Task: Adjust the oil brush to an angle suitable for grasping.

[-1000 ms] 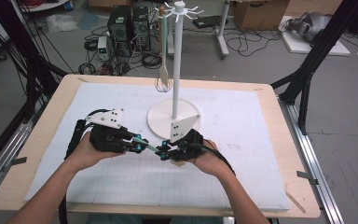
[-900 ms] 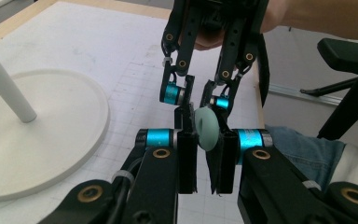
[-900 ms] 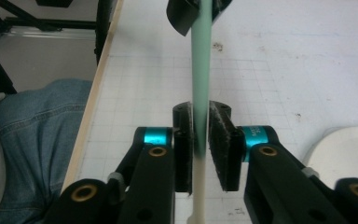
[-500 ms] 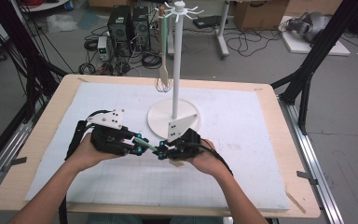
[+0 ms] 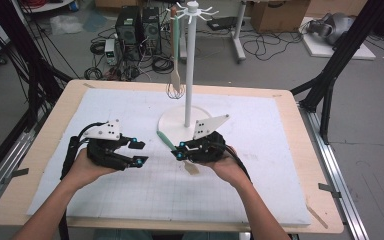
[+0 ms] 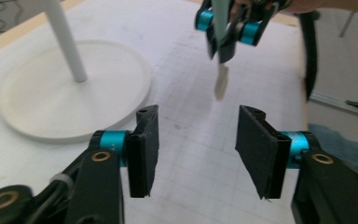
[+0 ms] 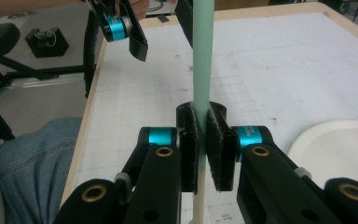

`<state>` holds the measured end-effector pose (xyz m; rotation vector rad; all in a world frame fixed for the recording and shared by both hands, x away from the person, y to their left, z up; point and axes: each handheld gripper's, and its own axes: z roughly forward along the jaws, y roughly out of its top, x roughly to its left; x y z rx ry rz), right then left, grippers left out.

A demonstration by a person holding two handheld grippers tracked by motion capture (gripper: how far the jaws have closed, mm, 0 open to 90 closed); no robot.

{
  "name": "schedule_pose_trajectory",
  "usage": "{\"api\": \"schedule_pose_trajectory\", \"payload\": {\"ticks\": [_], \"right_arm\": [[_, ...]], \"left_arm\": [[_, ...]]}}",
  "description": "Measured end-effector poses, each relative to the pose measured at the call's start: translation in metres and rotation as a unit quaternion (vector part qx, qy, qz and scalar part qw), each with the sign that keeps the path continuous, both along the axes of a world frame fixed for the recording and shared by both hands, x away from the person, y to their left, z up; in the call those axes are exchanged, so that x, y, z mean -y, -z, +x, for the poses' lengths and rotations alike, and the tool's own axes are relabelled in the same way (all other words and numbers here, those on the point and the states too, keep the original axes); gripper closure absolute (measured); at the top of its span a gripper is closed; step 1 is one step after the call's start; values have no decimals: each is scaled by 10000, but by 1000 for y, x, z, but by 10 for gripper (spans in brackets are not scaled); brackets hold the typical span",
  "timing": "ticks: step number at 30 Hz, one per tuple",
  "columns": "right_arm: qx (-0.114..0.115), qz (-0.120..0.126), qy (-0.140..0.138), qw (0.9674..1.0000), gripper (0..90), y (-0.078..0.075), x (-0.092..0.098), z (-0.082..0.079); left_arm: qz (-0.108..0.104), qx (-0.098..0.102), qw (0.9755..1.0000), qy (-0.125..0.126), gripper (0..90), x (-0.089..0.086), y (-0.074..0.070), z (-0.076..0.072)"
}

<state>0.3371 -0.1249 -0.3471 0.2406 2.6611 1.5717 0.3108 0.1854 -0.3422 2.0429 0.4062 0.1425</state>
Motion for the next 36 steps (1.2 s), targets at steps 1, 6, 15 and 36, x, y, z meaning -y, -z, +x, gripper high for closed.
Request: {"api": "schedule_pose_trajectory", "payload": {"ticks": [1,6,15,36], "right_arm": [[-22,40,7,10000,842,0,1,0],[-87,187,159,9997,842,-3,6,2],[-174,451,364,9982,842,-12,18,8],[-53,746,578,9955,842,-42,29,19]], "left_arm": [[2,33,10000,-45,468,-2,1,0],[3,99,9996,-265,416,-8,6,-2],[-52,268,9988,-414,383,-14,14,-13],[-92,377,9954,-873,293,-33,32,-23]]}}
